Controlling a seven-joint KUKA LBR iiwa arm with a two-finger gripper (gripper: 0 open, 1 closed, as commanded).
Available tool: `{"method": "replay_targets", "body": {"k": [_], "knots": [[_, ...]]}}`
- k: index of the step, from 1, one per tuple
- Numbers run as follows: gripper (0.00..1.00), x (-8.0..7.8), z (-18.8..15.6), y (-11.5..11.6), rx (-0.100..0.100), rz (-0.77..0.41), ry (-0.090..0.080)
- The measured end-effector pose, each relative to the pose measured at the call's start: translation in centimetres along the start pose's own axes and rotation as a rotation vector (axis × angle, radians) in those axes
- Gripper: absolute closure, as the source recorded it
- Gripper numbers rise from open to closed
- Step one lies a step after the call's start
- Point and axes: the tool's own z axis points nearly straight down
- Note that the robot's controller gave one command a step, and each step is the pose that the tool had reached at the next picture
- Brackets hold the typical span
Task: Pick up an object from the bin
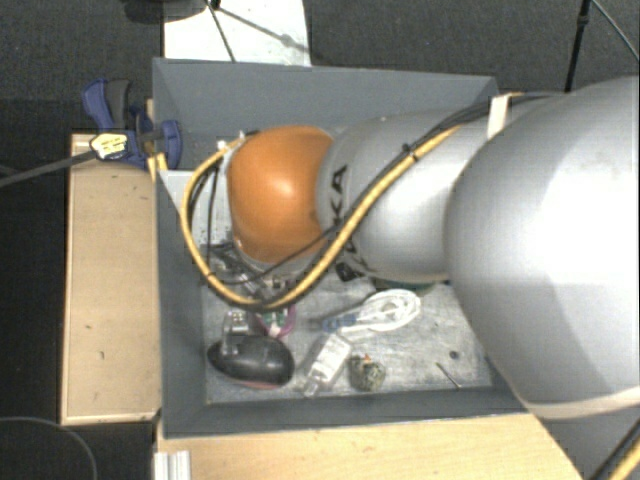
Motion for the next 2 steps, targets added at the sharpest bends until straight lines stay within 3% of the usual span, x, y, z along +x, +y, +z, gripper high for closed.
{"method": "replay_targets", "body": {"k": [1, 2], "knots": [[0.00, 2.8, 4.7, -4.8, -0.002, 0.135, -0.007], [0.00, 1.1, 5.9, -10.6, -0.002, 0.218, -0.005]]}}
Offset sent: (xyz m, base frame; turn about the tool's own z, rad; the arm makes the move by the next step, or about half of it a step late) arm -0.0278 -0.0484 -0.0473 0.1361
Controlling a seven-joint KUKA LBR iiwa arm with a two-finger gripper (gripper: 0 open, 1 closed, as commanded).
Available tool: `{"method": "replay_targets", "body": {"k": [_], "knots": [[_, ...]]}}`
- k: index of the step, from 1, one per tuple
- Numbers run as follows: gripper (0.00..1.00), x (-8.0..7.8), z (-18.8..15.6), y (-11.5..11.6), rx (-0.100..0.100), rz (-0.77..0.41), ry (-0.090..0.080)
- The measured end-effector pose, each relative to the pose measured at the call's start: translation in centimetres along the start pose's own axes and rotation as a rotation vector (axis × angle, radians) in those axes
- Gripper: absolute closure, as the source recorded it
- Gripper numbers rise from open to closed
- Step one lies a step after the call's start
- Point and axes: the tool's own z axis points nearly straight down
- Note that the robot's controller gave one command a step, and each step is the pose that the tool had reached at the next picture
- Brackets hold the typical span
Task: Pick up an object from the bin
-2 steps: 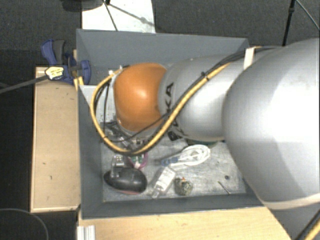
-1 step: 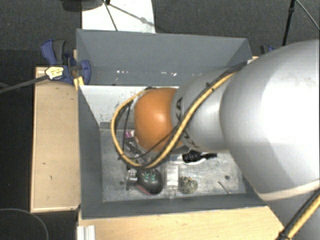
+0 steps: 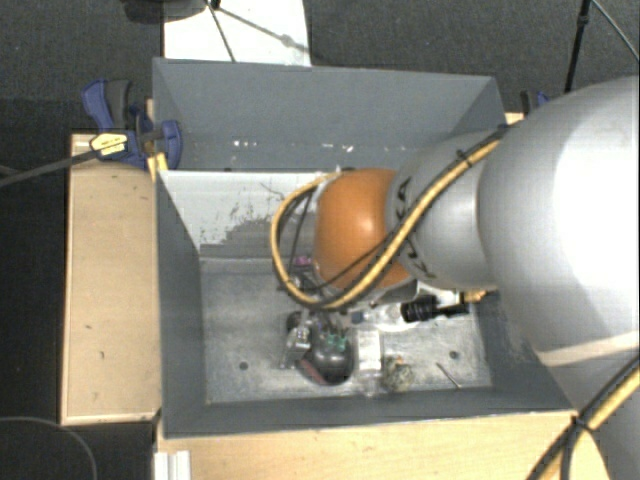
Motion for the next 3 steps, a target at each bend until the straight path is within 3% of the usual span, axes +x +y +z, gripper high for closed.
{"method": "replay_targets", "body": {"k": [1, 2, 3], "knots": [[0.00, -0.3, -0.2, -5.6, 0.002, 0.055, -0.002], [0.00, 1.9, 0.0, -10.5, -0.001, 0.142, -0.002], [1.00, 2.0, -0.1, -10.4, -0.001, 0.145, 0.002]]}}
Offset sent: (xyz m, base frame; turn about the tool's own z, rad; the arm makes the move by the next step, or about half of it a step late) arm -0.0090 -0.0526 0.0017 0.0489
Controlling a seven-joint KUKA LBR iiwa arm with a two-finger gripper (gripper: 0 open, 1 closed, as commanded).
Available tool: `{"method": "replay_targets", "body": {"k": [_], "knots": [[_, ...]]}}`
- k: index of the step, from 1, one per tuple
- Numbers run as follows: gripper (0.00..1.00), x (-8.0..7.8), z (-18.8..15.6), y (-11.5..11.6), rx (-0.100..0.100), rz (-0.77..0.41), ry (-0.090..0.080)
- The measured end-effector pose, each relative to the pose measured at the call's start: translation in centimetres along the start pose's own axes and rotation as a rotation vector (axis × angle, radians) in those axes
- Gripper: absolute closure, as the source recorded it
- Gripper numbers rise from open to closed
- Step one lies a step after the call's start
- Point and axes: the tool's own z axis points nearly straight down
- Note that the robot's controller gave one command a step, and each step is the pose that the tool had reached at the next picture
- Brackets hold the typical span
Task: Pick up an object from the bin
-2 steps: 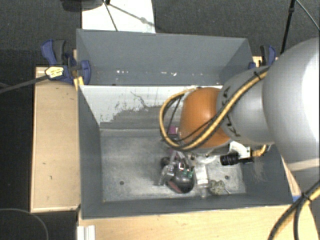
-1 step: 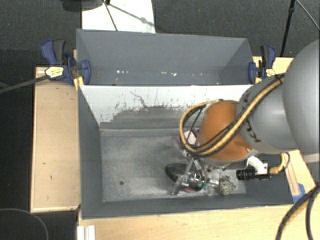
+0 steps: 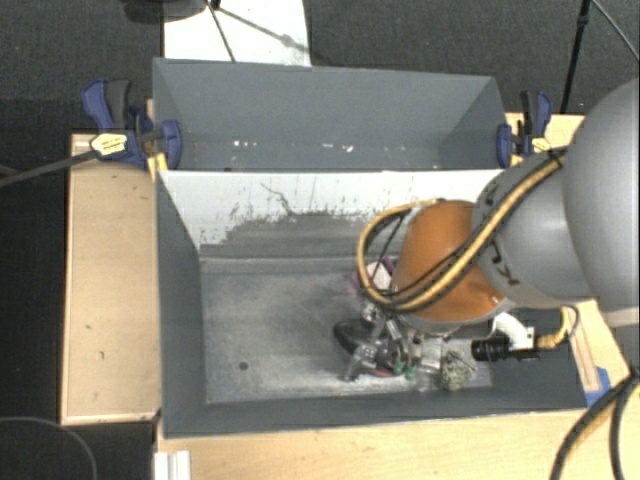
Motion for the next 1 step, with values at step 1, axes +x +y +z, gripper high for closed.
{"method": "replay_targets", "body": {"k": [1], "knots": [[1.00, -0.94, -18.56, 1.30, -0.001, -0.167, -0.013]]}}
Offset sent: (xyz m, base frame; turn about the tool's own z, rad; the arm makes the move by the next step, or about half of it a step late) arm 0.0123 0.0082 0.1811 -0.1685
